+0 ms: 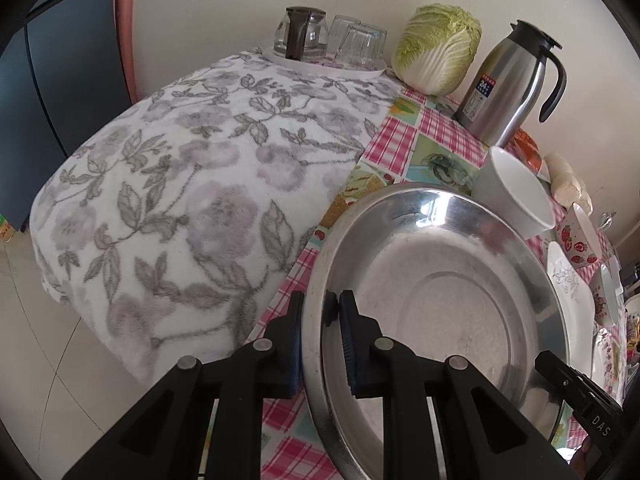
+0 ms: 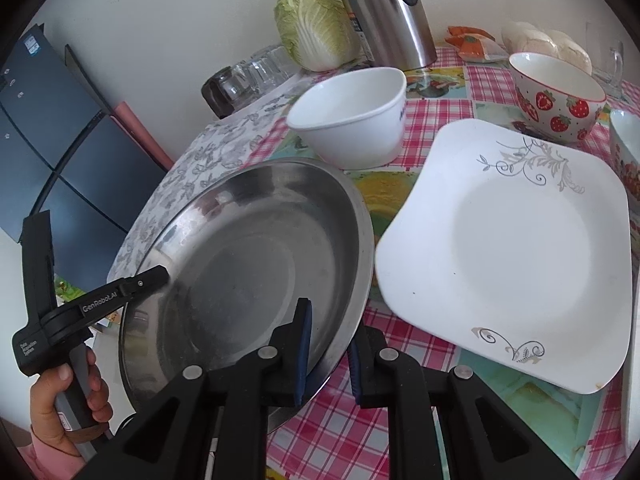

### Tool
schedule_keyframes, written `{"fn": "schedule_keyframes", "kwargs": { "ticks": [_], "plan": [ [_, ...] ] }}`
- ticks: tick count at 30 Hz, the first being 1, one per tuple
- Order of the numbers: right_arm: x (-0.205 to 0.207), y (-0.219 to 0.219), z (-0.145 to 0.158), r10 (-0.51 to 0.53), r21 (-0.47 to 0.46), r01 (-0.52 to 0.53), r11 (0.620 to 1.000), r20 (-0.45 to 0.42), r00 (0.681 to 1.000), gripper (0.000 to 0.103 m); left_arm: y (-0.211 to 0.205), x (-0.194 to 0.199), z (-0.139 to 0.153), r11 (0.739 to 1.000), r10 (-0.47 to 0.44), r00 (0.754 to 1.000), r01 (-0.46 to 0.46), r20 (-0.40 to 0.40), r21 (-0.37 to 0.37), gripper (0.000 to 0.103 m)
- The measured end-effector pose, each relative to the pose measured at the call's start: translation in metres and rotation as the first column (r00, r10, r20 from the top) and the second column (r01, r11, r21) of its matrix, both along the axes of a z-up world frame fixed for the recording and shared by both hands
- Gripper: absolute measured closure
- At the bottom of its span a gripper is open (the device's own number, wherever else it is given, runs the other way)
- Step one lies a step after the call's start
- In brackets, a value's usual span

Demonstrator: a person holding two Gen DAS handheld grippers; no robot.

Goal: Organize plates and bowls
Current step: 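Lift the steel basin with the left gripper and carry it aside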

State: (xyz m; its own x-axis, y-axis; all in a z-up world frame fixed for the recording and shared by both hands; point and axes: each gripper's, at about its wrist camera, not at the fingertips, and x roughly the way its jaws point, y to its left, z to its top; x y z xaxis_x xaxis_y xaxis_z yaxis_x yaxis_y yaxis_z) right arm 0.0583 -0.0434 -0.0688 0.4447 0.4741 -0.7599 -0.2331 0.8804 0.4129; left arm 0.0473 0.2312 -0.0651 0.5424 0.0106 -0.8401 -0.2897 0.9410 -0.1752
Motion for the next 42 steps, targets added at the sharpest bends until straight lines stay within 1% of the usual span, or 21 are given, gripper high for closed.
{"fn": "schedule_keyframes", "kwargs": {
  "ticks": [5,9,15,19,26,33,36,39,42],
  "plan": [
    [-0.005,-0.010,0.017,-0.011,0.035,0.009,0.999,0.040,0.999,0.085,-0.011,-0.005,0.033,0.999,-0.014,0.999,0.012,0.046,0.032,0.085],
    [-0.009,-0.025,0.035,-0.040,0.045,0.035,0.998,0.093,0.995,0.085,-0.029,-0.005,0.065,0.998,-0.040,0.995,0.035,0.092,0.060,0.085],
    [-0.014,-0.064,0.059,-0.129,0.081,0.118,0.990,0.155,0.979,0.085,-0.072,0.003,0.104,0.992,-0.093,0.984,0.078,0.149,0.101,0.085],
    [-0.020,-0.092,0.075,-0.200,0.089,0.186,0.979,0.200,0.959,0.085,-0.104,0.011,0.122,0.986,-0.144,0.974,0.125,0.174,0.114,0.085],
    [-0.027,-0.147,0.095,-0.316,0.162,0.283,0.945,0.236,0.919,0.085,-0.158,0.023,0.143,0.974,-0.216,0.956,0.195,0.200,0.118,0.085],
    [-0.039,-0.196,0.109,-0.429,0.204,0.384,0.900,0.272,0.861,0.085,-0.212,0.033,0.154,0.958,-0.284,0.934,0.265,0.216,0.111,0.085],
    [-0.043,-0.213,0.112,-0.466,0.205,0.422,0.883,0.284,0.838,0.085,-0.232,0.037,0.155,0.952,-0.305,0.927,0.287,0.218,0.109,0.085],
    [-0.047,-0.227,0.113,-0.489,0.197,0.448,0.872,0.294,0.821,0.082,-0.247,0.040,0.153,0.949,-0.315,0.923,0.303,0.223,0.086,0.085],
    [-0.051,-0.237,0.113,-0.510,0.182,0.477,0.860,0.301,0.806,0.082,-0.260,0.044,0.148,0.945,-0.327,0.920,0.318,0.215,0.076,0.085]
  ]
}}
